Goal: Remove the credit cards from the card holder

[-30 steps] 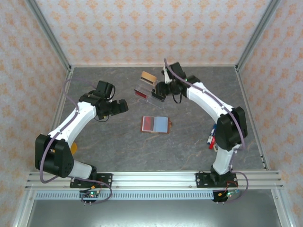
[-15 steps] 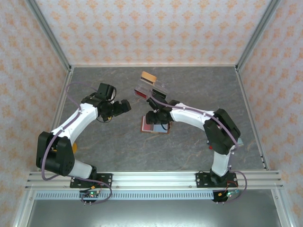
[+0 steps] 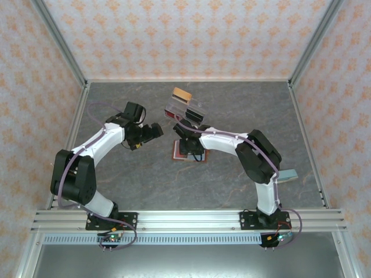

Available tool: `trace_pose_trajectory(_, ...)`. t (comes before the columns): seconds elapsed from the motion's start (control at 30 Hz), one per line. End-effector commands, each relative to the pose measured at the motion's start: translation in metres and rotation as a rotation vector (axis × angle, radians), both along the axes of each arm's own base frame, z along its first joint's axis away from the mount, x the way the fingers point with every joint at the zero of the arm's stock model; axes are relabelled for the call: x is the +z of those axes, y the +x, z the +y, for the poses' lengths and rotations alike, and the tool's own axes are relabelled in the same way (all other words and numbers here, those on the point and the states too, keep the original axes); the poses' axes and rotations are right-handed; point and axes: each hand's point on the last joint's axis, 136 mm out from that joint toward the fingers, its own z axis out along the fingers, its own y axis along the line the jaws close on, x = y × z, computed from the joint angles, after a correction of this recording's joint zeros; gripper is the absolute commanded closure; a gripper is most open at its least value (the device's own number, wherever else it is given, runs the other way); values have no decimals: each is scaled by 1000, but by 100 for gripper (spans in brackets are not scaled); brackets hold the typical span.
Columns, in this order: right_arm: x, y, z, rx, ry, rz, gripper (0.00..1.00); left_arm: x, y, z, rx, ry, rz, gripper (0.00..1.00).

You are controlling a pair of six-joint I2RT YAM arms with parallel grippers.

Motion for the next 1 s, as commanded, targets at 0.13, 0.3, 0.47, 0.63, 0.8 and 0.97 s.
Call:
trace_pose_trajectory(0.13,-25,-9,-26,-25,-112,34,63,-1,4,-21,-28,-97,20,5)
trace_pose_trajectory(0.3,-28,-11,-31,-28,-90,44,66,-6,3,-49,-94,-154,25,13)
trace_pose_trajectory(0.47,-31,-12,-30,-36,-40,55,71,-12,-1,-79,-171,-189,46,35)
trace_pose_trajectory(0.63,-31,-12,-31,-42,-26,58,74,-19,0,-97,-198,-209,63,55)
trace_pose_trajectory(0.8,-34,-13,-32,-47,-18,65,76,-29,0,-111,-228,-215,87,64)
trace_pose_trajectory(0.97,-35,-13,-33,-56,-7,68,77,-38,1,-117,-235,-213,110,69)
